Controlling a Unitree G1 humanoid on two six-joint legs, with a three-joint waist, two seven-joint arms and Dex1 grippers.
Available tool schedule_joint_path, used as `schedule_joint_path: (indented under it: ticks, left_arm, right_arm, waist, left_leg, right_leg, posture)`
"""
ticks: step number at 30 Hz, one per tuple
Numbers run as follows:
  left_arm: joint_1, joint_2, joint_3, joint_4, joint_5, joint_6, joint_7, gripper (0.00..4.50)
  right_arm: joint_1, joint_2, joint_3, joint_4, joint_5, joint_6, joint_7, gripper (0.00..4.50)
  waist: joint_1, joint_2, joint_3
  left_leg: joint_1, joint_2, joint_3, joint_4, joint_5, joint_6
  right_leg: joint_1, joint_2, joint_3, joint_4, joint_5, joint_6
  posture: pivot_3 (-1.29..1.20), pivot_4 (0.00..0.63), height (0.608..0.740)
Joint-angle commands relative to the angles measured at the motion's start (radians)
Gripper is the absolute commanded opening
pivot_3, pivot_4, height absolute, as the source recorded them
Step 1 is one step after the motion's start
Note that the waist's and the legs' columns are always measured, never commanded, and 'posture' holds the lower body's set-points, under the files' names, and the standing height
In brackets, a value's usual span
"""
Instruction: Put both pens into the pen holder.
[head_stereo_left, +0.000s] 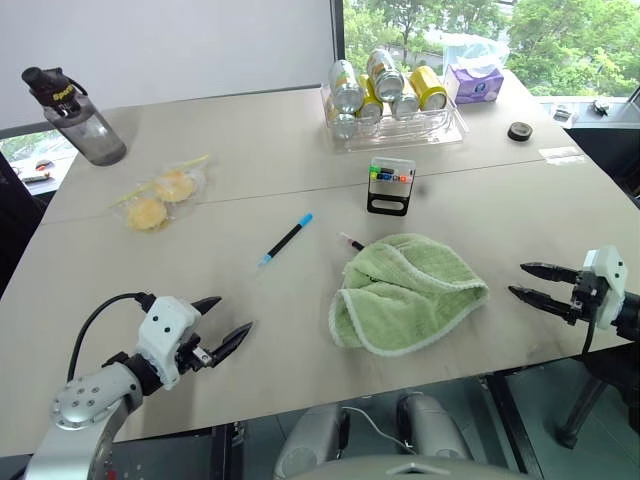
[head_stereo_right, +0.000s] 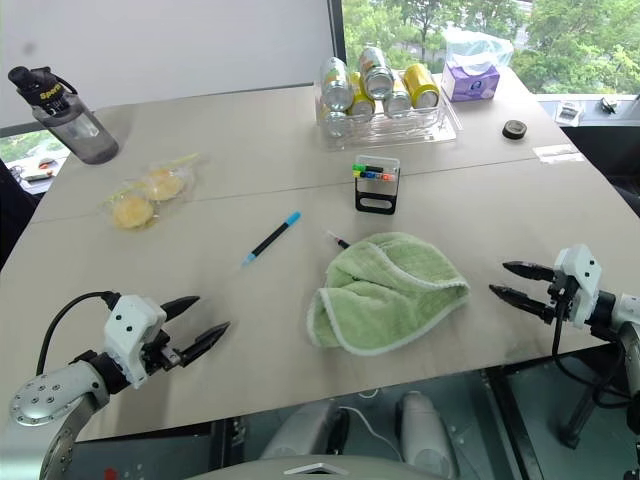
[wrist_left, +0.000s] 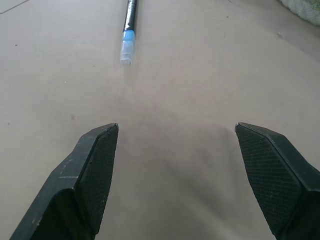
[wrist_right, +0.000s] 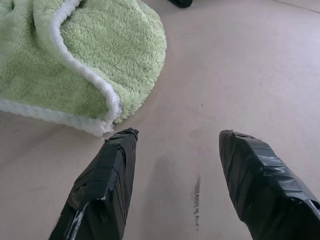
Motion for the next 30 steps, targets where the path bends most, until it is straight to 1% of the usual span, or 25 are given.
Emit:
schedule_joint_path:
  ticks: [1, 3, 6, 7, 8, 9, 10, 13, 15, 16, 19, 21, 25, 27, 29, 30]
  left_arm:
    - [-0.005, 0.003, 0.006, -0.010, -0.004, -0.013, -0.004, 3.84]
    - [-0.010, 0.007, 0.007, -0.008, -0.008, -0.009, -0.010, 3.84]
    - [-0.023, 0.021, 0.017, -0.014, -0.059, 0.030, -0.046, 3.84]
    - [-0.027, 0.028, 0.024, -0.021, -0.095, 0.053, -0.068, 3.84]
    - [-0.034, 0.035, 0.029, -0.026, -0.123, 0.071, -0.087, 4.09]
    - [-0.049, 0.046, 0.029, -0.033, -0.154, 0.086, -0.110, 4.40]
    - [-0.062, 0.058, 0.028, -0.040, -0.182, 0.100, -0.136, 4.47]
    - [-0.096, 0.112, 0.028, -0.080, -0.283, 0.148, -0.235, 4.47]
    - [-0.103, 0.156, 0.034, -0.109, -0.346, 0.185, -0.299, 4.47]
    - [-0.107, 0.183, 0.041, -0.124, -0.379, 0.208, -0.330, 4.47]
    - [-0.136, 0.256, 0.044, -0.153, -0.445, 0.255, -0.398, 4.47]
    - [-0.189, 0.280, 0.035, -0.156, -0.463, 0.266, -0.407, 4.47]
    - [-0.246, 0.311, 0.016, -0.162, -0.458, 0.280, -0.420, 4.47]
    - [-0.254, 0.317, 0.011, -0.160, -0.441, 0.274, -0.422, 4.47]
    - [-0.256, 0.320, 0.001, -0.149, -0.413, 0.258, -0.427, 4.47]
    - [-0.258, 0.320, -0.004, -0.143, -0.402, 0.253, -0.430, 4.49]
  right_arm:
    - [0.008, -0.007, -0.026, -0.061, 0.020, 0.020, -0.007, 2.78]
    - [0.013, -0.003, -0.028, -0.085, 0.038, 0.058, -0.010, 2.78]
    - [0.021, -0.018, -0.009, -0.153, 0.058, 0.125, 0.007, 3.62]
    - [0.022, -0.017, -0.002, -0.191, 0.067, 0.147, 0.004, 4.00]
    - [0.019, -0.010, 0.002, -0.229, 0.080, 0.175, -0.006, 4.48]
    - [0.008, 0.019, 0.008, -0.272, 0.081, 0.177, -0.043, 4.50]
    - [-0.003, 0.045, 0.016, -0.302, 0.069, 0.169, -0.082, 4.50]
    - [0.001, 0.074, 0.087, -0.424, 0.036, 0.198, -0.124, 4.50]
    - [-0.009, 0.096, 0.129, -0.510, 0.041, 0.241, -0.162, 4.50]
    - [-0.023, 0.118, 0.159, -0.555, 0.025, 0.256, -0.202, 4.50]
    - [-0.057, 0.164, 0.247, -0.655, -0.042, 0.299, -0.299, 4.50]
    - [-0.063, 0.169, 0.302, -0.682, -0.096, 0.319, -0.331, 4.50]
    - [-0.033, 0.126, 0.403, -0.682, -0.231, 0.332, -0.361, 4.50]
    - [-0.017, 0.101, 0.426, -0.709, -0.250, 0.391, -0.370, 4.50]
    - [-0.024, 0.101, 0.436, -0.718, -0.267, 0.409, -0.386, 4.50]
    - [-0.031, 0.109, 0.435, -0.715, -0.277, 0.391, -0.396, 4.25]
  waist:
    - [0.000, 0.000, 0.000]
    - [0.000, 0.000, 0.000]
    - [0.000, 0.000, 0.000]
    - [0.000, 0.001, 0.000]
    - [0.000, 0.001, 0.001]
    - [0.000, 0.001, 0.001]
    - [0.000, 0.001, 0.001]
    - [-0.001, 0.001, 0.001]
    - [-0.001, 0.001, 0.001]
    - [-0.001, 0.001, 0.001]
    - [-0.003, 0.001, 0.002]
    - [0.000, 0.001, 0.002]
    - [0.002, 0.000, 0.002]
    - [0.000, 0.000, 0.002]
    - [-0.003, 0.000, 0.002]
    - [-0.006, 0.000, 0.002]
  left_leg:
    - [0.000, 0.000, 0.000, 0.000, 0.000, 0.000]
    - [0.000, 0.000, 0.000, 0.000, 0.000, 0.000]
    - [0.000, 0.000, 0.000, 0.000, 0.000, 0.000]
    - [0.000, 0.000, 0.000, 0.000, 0.000, 0.000]
    - [0.000, 0.000, 0.000, 0.000, 0.000, 0.000]
    - [-0.001, 0.000, -0.001, 0.000, 0.000, 0.000]
    - [-0.001, 0.000, -0.001, 0.000, 0.000, 0.000]
    - [-0.001, 0.000, -0.002, 0.000, 0.000, 0.000]
    - [-0.003, 0.000, -0.002, 0.000, 0.000, -0.001]
    - [-0.004, 0.000, -0.002, 0.000, 0.002, -0.004]
    - [-0.007, 0.000, -0.002, 0.000, 0.002, -0.004]
    - [-0.008, 0.000, -0.001, 0.000, 0.002, -0.004]
    - [-0.009, -0.001, -0.002, 0.000, 0.002, -0.004]
    - [-0.009, -0.001, -0.001, 0.000, 0.002, -0.004]
    - [-0.009, -0.001, -0.001, 0.000, 0.002, -0.004]
    - [-0.009, -0.001, -0.001, 0.000, 0.002, -0.004]
  right_leg:
    - [0.000, 0.000, 0.000, 0.000, 0.000, 0.000]
    - [0.000, 0.000, 0.000, 0.000, 0.000, 0.000]
    - [0.000, 0.000, 0.000, 0.000, 0.000, 0.000]
    - [0.000, 0.000, 0.000, 0.000, 0.000, 0.000]
    - [0.000, 0.000, 0.000, 0.000, 0.000, 0.000]
    - [0.000, 0.000, 0.000, 0.000, 0.000, 0.000]
    - [-0.001, 0.000, 0.000, 0.000, 0.000, 0.000]
    - [-0.001, 0.000, -0.001, 0.000, 0.000, 0.000]
    - [-0.003, 0.000, -0.002, 0.000, 0.000, 0.000]
    - [-0.004, 0.000, -0.002, 0.000, 0.000, 0.000]
    - [-0.007, 0.000, -0.002, 0.001, 0.000, 0.000]
    - [-0.009, 0.000, -0.002, 0.001, 0.000, 0.000]
    - [-0.009, 0.000, -0.002, 0.001, 0.000, 0.000]
    - [-0.009, 0.000, -0.002, 0.000, 0.000, 0.000]
    - [-0.009, 0.000, -0.002, 0.000, 0.000, 0.000]
    - [-0.009, 0.000, -0.001, 0.000, 0.000, 0.000]
  posture:
    - [0.00, 0.150, 0.739]
    - [0.00, 0.150, 0.739]
    - [0.00, 0.150, 0.739]
    - [0.00, 0.150, 0.739]
    - [0.00, 0.150, 0.739]
    - [0.00, 0.150, 0.739]
    - [0.00, 0.150, 0.739]
    - [0.00, 0.150, 0.739]
    - [0.00, 0.150, 0.739]
    - [0.00, 0.150, 0.739]
    - [0.00, 0.150, 0.739]
    - [0.00, 0.150, 0.739]
    - [0.00, 0.150, 0.739]
    - [0.00, 0.150, 0.739]
    - [0.00, 0.150, 0.739]
    - [0.00, 0.150, 0.739]
